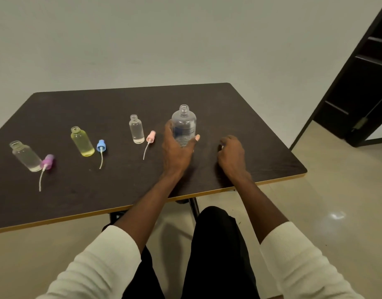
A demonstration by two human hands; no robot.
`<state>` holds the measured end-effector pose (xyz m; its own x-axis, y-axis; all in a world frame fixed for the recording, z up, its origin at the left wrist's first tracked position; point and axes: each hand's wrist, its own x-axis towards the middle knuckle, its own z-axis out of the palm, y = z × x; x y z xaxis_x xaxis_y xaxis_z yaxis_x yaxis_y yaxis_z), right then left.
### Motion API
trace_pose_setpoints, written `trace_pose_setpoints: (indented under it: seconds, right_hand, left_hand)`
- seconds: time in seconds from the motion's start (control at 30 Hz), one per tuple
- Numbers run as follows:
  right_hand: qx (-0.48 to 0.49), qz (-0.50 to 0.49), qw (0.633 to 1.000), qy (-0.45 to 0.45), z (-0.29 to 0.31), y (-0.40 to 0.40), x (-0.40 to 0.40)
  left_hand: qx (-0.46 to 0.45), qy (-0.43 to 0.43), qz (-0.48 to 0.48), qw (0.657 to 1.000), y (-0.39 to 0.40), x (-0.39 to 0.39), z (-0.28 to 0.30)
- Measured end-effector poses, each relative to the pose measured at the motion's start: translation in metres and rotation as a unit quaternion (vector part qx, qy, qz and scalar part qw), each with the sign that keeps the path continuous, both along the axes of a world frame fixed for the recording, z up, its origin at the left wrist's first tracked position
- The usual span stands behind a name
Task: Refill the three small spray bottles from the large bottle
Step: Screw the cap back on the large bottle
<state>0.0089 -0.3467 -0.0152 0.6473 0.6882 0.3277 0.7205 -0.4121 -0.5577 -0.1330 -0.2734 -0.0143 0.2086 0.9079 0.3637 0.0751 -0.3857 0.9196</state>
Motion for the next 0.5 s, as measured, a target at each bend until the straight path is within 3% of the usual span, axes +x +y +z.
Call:
trace_pose_setpoints:
  seconds: [0.13,0.23,0.3,0.4,0.5]
  right_hand:
    - [0.129,0.019,0.982,0.137,0.013,0.001,-0.01]
    - [0.296,0.07,0.932,0.197,0.045,0.006,-0.025]
    - [0.347,0.119,0.906,0.21,0.071,0.011,-0.033]
    - [0.33,0.211,0.893,0.22,0.101,0.022,-0.041]
    - [0.255,0.25,0.921,0.155,0.11,0.033,-0.042]
  left_hand:
    - [-0.001,0.023,-0.028,0.999,0.004,-0.001,-0.004]
    - [0.004,0.021,-0.037,0.999,0.007,-0.002,-0.005]
    - [0.002,0.015,-0.039,0.999,0.008,-0.003,-0.004]
    - [0.005,0.004,-0.047,0.999,0.008,-0.004,-0.004]
    - [-0.002,0.004,-0.054,0.999,0.007,-0.004,-0.004]
